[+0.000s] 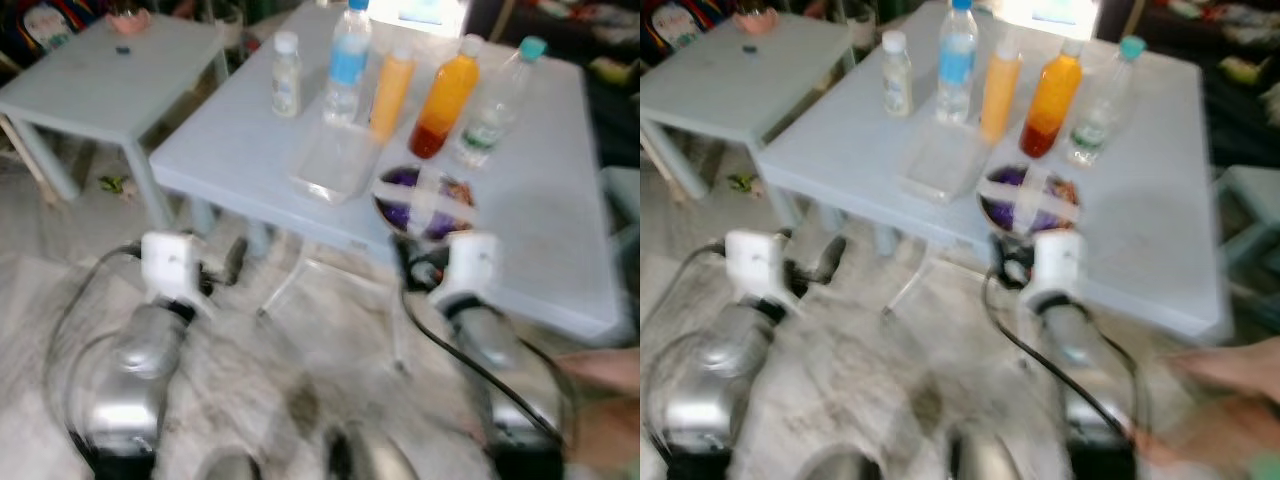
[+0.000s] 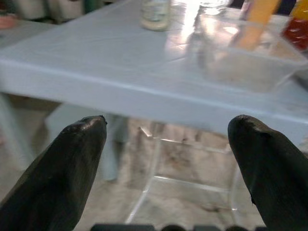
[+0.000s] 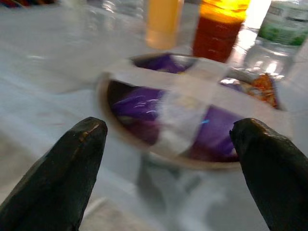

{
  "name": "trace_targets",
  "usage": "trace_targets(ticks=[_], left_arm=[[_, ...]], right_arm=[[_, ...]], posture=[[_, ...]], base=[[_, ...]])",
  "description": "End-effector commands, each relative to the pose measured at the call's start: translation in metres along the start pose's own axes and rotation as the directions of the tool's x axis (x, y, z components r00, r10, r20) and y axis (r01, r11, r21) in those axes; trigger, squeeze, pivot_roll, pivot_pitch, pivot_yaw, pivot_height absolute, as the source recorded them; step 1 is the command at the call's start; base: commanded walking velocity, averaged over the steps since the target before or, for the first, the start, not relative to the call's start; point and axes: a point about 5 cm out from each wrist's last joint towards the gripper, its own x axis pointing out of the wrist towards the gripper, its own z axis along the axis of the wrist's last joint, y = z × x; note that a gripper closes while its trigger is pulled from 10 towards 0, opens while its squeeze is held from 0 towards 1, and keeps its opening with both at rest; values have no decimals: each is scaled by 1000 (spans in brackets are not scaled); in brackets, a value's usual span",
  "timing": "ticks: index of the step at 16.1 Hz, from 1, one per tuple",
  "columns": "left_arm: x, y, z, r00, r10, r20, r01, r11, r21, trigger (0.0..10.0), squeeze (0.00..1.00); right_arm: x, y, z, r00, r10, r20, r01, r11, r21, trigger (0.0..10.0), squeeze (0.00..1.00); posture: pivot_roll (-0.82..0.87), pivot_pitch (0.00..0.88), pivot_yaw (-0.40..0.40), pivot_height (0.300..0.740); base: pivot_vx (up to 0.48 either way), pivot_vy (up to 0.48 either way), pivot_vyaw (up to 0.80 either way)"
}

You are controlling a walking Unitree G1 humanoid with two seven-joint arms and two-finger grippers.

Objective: Restocking fridge

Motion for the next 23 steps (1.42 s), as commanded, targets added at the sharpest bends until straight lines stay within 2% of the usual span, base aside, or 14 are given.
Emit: trace_targets(ticks=[1, 2, 3, 4, 5, 9, 12, 14, 19, 21, 23], left_arm=[[-3, 6, 4, 1000, 9, 13, -9, 1000, 21, 10000, 0], [-4, 6, 4, 1000, 7, 15, -8, 1000, 20, 10000, 0], [-5, 7, 4, 1000, 5, 15, -5, 1000, 22, 10000, 0], [-5, 7, 4, 1000, 5, 15, -5, 1000, 22, 10000, 0], [-5, 7, 4, 1000, 3, 14, -3, 1000, 25, 10000, 0], [-6, 6, 3, 1000, -2, 10, 1, 1000, 29, 10000, 0], [-8, 6, 1, 1000, -10, 0, 10, 1000, 27, 10000, 0], [-7, 5, 0, 1000, -21, -5, 21, 999, 28, 10000, 0], [-5, 4, 1, 999, -43, -6, 43, 998, 42, 10000, 0], [-7, 3, 1, 999, -42, -7, 42, 998, 45, 10000, 0], [-8, 3, 1, 999, -39, -7, 39, 998, 46, 10000, 0]], right_arm=[[2, 2, 2, 1000, -23, 7, 23, 999, -23, 10000, 0], [2, 1, 2, 999, -46, 18, 46, 998, -46, 10000, 0], [2, 2, 1, 999, -32, 30, 32, 999, 20, 10000, 0], [2, 3, 2, 999, -25, 32, 24, 999, 43, 10000, 0], [2, 3, 2, 999, -29, 28, 28, 999, 15, 10000, 0], [-2, 0, 5, 998, -47, 46, 46, 999, 17, 10000, 0], [-17, -4, 5, 998, -37, 42, 33, 996, 88, 10000, 0], [-21, -7, 0, 998, -55, 13, 52, 987, 153, 10000, 0], [-3, -7, 4, 995, -97, -8, 94, 939, 332, 10000, 0], [-2, -7, 2, 993, -109, -32, 113, 919, 379, 10000, 0], [-3, -4, 2, 994, -100, -34, 105, 919, 381, 10000, 0]], posture=[[64, 125, -56, 740], [65, 126, -56, 740], [66, 126, -56, 740], [66, 126, -56, 740], [67, 125, -57, 740], [72, 126, -59, 740], [63, 125, -52, 740], [57, 125, -43, 740], [72, 124, -40, 740], [79, 128, -42, 740], [83, 132, -42, 740]], base=[[0, 0, 0], [0, 0, 0], [0, 0, 0], [0, 0, 0], [0, 0, 0], [0, 0, 0], [0, 0, 0], [0, 0, 0], [0, 0, 0], [0, 0, 0], [0, 0, 0]])
